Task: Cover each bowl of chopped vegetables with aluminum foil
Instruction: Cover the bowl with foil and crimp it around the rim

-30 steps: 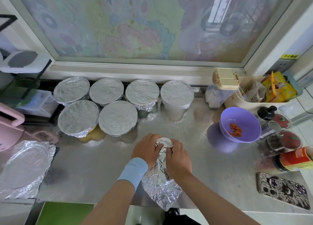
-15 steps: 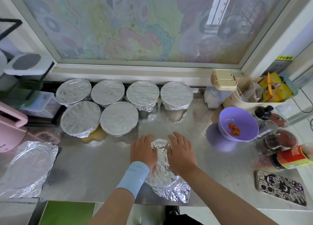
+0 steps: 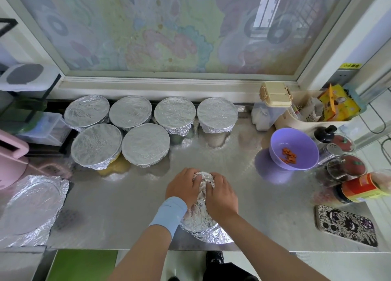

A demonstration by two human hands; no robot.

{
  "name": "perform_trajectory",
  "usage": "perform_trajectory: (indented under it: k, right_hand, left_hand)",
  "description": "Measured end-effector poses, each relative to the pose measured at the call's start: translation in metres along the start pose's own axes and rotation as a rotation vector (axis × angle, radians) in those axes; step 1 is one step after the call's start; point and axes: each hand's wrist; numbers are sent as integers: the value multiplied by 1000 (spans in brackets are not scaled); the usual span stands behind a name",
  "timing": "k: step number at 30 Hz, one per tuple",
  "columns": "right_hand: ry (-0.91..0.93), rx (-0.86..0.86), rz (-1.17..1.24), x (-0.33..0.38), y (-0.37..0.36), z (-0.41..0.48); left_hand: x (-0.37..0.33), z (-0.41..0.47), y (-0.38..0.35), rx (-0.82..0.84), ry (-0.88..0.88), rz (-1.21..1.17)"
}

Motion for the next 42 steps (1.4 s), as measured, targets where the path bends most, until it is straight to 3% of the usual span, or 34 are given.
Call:
perform_trajectory:
  k: [5,8,11,15,20,26,28,31,33,35,37,39,42]
  right_hand:
    - [193,138,-92,-8,9,13]
    - [300,99,-217,-12,12,12]
    - [209,-84,-230,-11,11,-4]
    - [48,-22,-56,-11,2,-19]
    - [71,-28,-1,-14,1,-10]
    - [365,144,-107,-18,13,19]
    - [415,130,-161,-18,20,23]
    - [276,-116,-198,-17,23,11]
    - [77,-229,-145,-13,19,-9]
    - [-118,-170,-67,-8,11,-27]
    - [-267,-71,85,-6,2,-34]
    - [-302,-44,252,-6,-1,-34]
    - [-266,-41,259,-7,-2,-27]
  left_hand:
    - [3,-10,0,27,138,-21]
    - [10,-7,-1,-17,73,7]
    - [9,-5,0,-37,-102,-64]
    - [3,-4,-4,7,-196,-11]
    - [5,-6,-9,-46,-88,29]
    - [0,-24,-16,-152,161,-101]
    - [1,-28,-15,-192,173,-61]
    - [0,-19,-4,-273,15,0]
    - [-6,-8,1,-166,-178,-21]
    - [-12,1,-1,-25,-355,50]
    - [-10,5,-8,19,-425,152]
    - [-5,1,-13,-16,-399,217]
    - [-2,-4,-16,-71,-328,251]
Point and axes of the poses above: each hand's wrist, its own z-axis towards the middle knuckle, its own y-axis out of the back of the hand, x = y × z, and after that the axes turned 5 degrees about y, right-handed
